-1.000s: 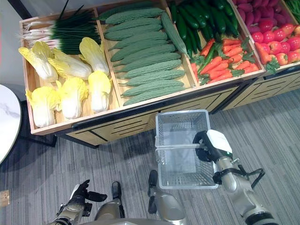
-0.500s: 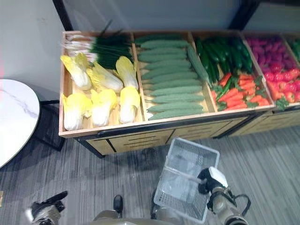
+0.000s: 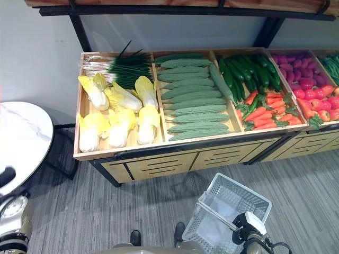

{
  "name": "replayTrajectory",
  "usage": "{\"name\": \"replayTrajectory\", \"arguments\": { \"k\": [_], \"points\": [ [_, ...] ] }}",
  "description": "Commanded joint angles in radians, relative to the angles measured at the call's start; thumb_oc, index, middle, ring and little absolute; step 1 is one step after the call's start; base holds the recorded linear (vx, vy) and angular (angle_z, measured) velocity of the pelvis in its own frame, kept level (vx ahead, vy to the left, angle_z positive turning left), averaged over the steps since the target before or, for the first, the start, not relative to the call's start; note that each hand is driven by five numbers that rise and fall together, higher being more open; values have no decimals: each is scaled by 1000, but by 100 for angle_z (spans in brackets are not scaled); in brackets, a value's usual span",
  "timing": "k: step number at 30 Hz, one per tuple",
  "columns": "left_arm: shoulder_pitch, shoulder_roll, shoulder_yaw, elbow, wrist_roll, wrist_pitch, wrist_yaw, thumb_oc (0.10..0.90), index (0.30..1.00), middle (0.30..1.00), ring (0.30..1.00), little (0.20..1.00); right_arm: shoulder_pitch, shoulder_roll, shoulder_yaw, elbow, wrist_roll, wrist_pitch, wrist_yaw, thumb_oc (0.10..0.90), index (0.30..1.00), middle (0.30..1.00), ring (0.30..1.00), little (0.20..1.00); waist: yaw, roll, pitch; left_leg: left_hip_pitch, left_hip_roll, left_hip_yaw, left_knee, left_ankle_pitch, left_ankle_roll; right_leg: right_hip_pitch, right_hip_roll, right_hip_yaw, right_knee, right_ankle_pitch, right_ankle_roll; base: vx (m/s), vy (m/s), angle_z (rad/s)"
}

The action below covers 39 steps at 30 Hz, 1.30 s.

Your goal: Get the vegetables into the basket

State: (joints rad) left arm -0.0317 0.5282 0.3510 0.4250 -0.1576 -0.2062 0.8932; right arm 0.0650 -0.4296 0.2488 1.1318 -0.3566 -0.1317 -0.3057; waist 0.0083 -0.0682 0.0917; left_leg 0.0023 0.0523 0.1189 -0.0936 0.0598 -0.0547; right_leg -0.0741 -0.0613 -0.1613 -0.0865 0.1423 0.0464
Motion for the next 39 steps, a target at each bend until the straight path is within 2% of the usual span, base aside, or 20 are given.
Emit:
{"name": "replayTrajectory", "arguments": {
  "k": [1,2,3,6,11,17,20,21,29,36,38,39],
  "points": [
    [-62,54,19,-50,193,-31,66,900,1000,1000,1000,1000,-33,-37,-12,20,17,-15,-59,400,300,300,300,300,-8,-25,-5,-17,31,-34,6,-34,-23,11,-94,53,42,-69,120,-25,-21,-4],
    [-56,30,-8,-98,216,-23,18,900,1000,1000,1000,1000,-32,-37,-25,33,25,-14,-56,400,300,300,300,300,-11,-24,-5,-17,30,-36,6,-35,-21,12,-94,53,41,-67,120,-18,-13,-4],
    [-56,29,-9,-98,216,-23,17,900,1000,1000,1000,1000,-32,-38,-25,32,25,-14,-56,400,300,300,300,300,-11,-24,-6,-17,30,-36,6,-35,-21,12,-94,53,41,-67,120,-38,2,5],
    [-71,39,-131,-145,223,-84,-106,900,1000,1000,1000,1000,-45,-50,-16,12,31,-6,-40,400,300,300,300,300,-27,-17,-3,-17,28,-26,6,-34,-20,9,-98,63,36,-58,122,-26,15,3],
    [-76,38,-229,-156,111,-152,-268,900,1000,1000,1000,1000,-65,-56,-9,-17,41,-5,-26,400,300,300,300,300,-39,-11,-1,-10,28,-12,6,-36,-19,6,-100,76,32,-49,122,-4,12,-5],
    [-101,12,-279,-153,44,-178,-344,900,1000,1000,1000,1000,-70,-53,3,-41,32,-10,-11,400,300,300,300,300,-53,-12,-4,-3,31,2,6,-41,-19,3,-99,91,27,-44,124,9,13,-9],
    [-116,-18,-308,-158,13,-177,-378,900,1000,1000,1000,1000,-69,-45,6,-42,27,-10,-9,400,300,300,300,300,-61,-14,-4,0,32,8,6,-42,-18,0,-98,99,27,-42,123,12,-1,-10],
    [-130,-59,-339,-132,-33,-173,-403,900,1000,1000,1000,1000,-68,-38,7,-38,25,-4,-9,400,300,300,300,300,-68,-15,-3,2,34,13,6,-43,-17,-3,-97,105,26,-42,122,25,-3,-8],
    [-160,-130,-368,-78,-64,-148,-378,900,1000,1000,1000,1000,-61,-24,11,-29,21,8,-23,400,300,300,300,300,-74,-22,2,-1,37,19,6,-42,-15,-10,-94,112,22,-40,121,7,-3,-3],
    [-241,-125,-389,22,-47,-108,-327,900,1000,1000,1000,1000,-77,-28,33,-37,18,16,-34,400,300,300,300,300,-87,-31,12,-12,45,34,6,-40,-18,-32,-87,130,18,-32,121,4,-4,-8],
    [-259,-118,-391,37,-17,-87,-306,900,1000,1000,1000,1000,-78,-29,37,-45,16,19,-35,400,300,300,300,300,-89,-32,13,-14,47,38,6,-39,-19,-37,-86,133,19,-32,121,10,3,-9],
    [-276,-116,-396,76,16,-57,-285,900,1000,1000,1000,1000,-81,-30,42,-44,15,21,-37,400,300,300,300,300,-91,-33,15,-16,47,40,6,-39,-18,-41,-85,136,20,-31,121,18,5,-7]
  ]
}}
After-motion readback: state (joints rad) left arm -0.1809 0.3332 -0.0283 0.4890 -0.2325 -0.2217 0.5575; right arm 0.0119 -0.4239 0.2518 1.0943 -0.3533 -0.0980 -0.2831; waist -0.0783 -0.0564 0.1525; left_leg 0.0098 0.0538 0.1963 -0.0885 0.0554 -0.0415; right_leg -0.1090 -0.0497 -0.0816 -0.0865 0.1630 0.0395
